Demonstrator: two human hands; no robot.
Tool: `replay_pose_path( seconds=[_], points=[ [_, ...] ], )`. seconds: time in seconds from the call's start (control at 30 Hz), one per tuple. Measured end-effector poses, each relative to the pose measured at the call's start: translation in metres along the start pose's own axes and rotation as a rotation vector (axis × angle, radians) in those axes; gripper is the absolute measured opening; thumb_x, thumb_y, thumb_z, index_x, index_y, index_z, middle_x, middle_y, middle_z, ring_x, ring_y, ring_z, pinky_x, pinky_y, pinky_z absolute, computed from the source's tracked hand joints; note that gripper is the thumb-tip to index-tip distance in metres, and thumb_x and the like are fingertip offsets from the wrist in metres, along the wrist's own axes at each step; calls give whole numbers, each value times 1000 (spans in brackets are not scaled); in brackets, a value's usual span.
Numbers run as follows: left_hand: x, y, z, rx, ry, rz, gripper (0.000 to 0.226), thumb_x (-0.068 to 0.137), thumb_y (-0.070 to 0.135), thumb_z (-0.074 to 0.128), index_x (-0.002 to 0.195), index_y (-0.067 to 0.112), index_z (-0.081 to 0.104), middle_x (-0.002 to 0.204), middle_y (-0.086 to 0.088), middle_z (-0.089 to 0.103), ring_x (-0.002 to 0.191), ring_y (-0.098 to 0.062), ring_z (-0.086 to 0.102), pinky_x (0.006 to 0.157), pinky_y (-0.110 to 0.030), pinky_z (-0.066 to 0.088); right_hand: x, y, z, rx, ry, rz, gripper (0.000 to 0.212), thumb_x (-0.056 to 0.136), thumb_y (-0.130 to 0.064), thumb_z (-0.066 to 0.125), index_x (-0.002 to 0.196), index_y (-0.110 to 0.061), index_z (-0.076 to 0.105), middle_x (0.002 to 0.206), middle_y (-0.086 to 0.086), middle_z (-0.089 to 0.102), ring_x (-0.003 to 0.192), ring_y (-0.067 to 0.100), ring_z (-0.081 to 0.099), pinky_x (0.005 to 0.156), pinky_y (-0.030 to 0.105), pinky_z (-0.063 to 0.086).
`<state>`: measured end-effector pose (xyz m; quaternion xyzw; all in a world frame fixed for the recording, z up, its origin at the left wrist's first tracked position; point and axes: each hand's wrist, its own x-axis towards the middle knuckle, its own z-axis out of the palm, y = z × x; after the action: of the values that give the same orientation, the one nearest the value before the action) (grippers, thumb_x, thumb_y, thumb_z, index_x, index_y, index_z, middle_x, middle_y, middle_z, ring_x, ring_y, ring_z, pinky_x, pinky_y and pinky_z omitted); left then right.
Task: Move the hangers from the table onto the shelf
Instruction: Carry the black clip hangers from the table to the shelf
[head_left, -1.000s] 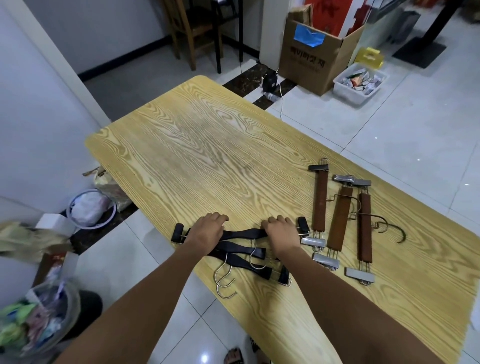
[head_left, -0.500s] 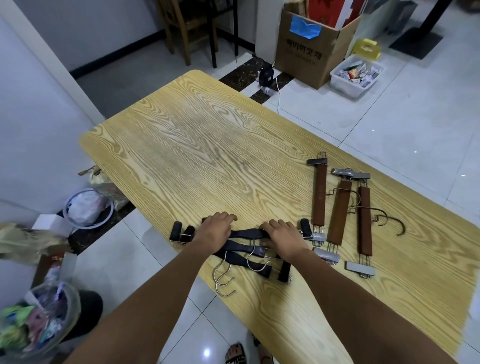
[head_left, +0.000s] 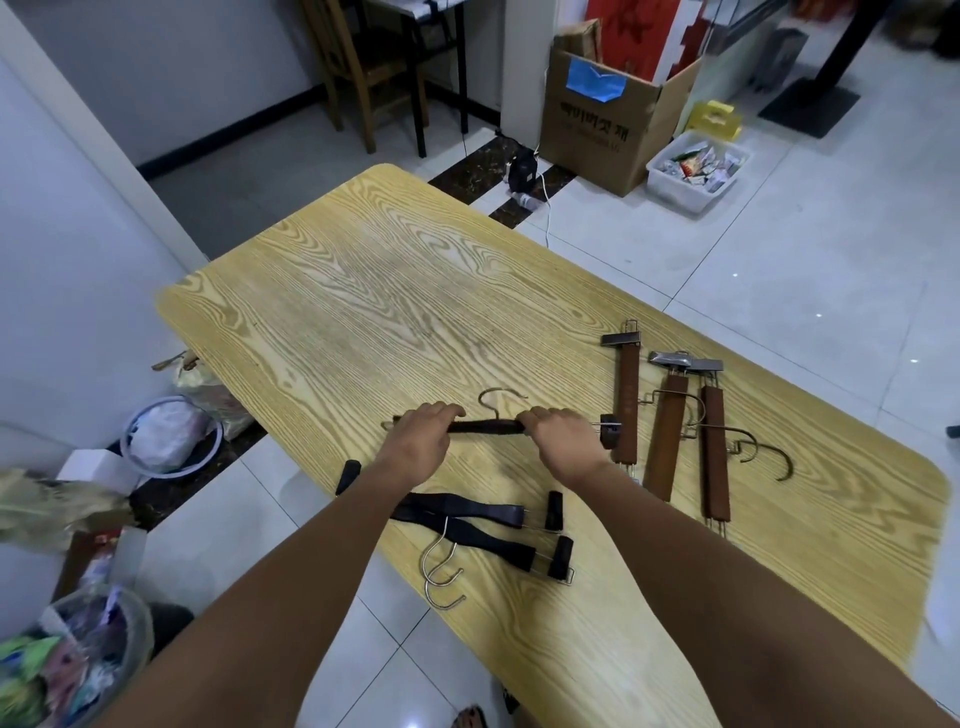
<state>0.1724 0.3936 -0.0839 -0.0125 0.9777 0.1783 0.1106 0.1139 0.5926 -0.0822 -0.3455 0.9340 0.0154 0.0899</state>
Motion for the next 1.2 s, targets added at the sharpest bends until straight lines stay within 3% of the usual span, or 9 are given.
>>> replay_pose_path(
  seconds=[0.17,0.27,0.53,0.7,0.8,0.9,0.97,1.07,1.2],
  points=[
    [-7,3,-17,46,226,-63,38,89,-3,40,125,6,49,121,-8,54,113,-23,47,95,-28,34,9,3,-21,9,17,48,36,87,3,46,119,-10,55,117,6,53,103,28,57,91,34,38],
    [-13,13,-24,133,214,25,34,89,-1,40,120,8,50,116,-6,55,110,-24,48,94,-28,33,12,1,-32,-20,23,30,31,88,0,47,113,-12,60,112,5,57,103,25,56,91,31,35],
    [-17,26,-24,408,122,-42,58,99,42,37,147,13,21,137,-5,44,126,-24,42,107,-37,29,19,-19,-47,115,62,-1,34,95,-2,40,122,-14,56,118,4,57,113,23,51,95,31,30],
    [-25,17,-33,391,153,8,51,102,31,35,146,10,19,125,-6,53,112,-23,53,92,-33,39,19,-36,-45,137,150,-74,36,94,-2,46,125,-17,55,119,4,56,112,25,48,95,33,31],
    [-34,-1,-35,313,77,11,48,102,21,38,145,12,18,123,-9,52,105,-27,57,81,-37,47,11,-49,-37,83,385,-67,53,77,0,69,124,-18,52,115,9,57,99,30,54,86,38,45],
    [-44,-26,-39,280,80,-73,61,99,11,43,149,14,8,126,-11,48,101,-29,60,76,-37,49,2,-59,-21,40,448,-141,65,61,6,74,116,-18,50,109,9,57,90,27,55,77,35,48],
    [-53,-40,-43,195,91,-130,67,98,7,44,151,16,3,129,-12,45,101,-31,60,77,-38,49,-5,-66,-6,13,335,-205,57,65,3,73,114,-19,54,107,6,56,91,25,55,76,33,47],
    [-65,-56,-49,190,106,-168,65,99,8,43,151,14,4,129,-12,44,104,-30,57,79,-37,47,-10,-74,19,22,-18,-179,42,91,-25,58,131,-18,44,128,7,47,117,28,48,95,37,39],
    [-78,-68,-51,348,83,-161,54,102,16,35,150,10,12,127,-12,46,104,-30,56,80,-36,43,-17,-83,39,-8,-322,-58,46,92,-31,59,131,-13,42,131,10,48,124,30,43,99,39,37]
  ],
)
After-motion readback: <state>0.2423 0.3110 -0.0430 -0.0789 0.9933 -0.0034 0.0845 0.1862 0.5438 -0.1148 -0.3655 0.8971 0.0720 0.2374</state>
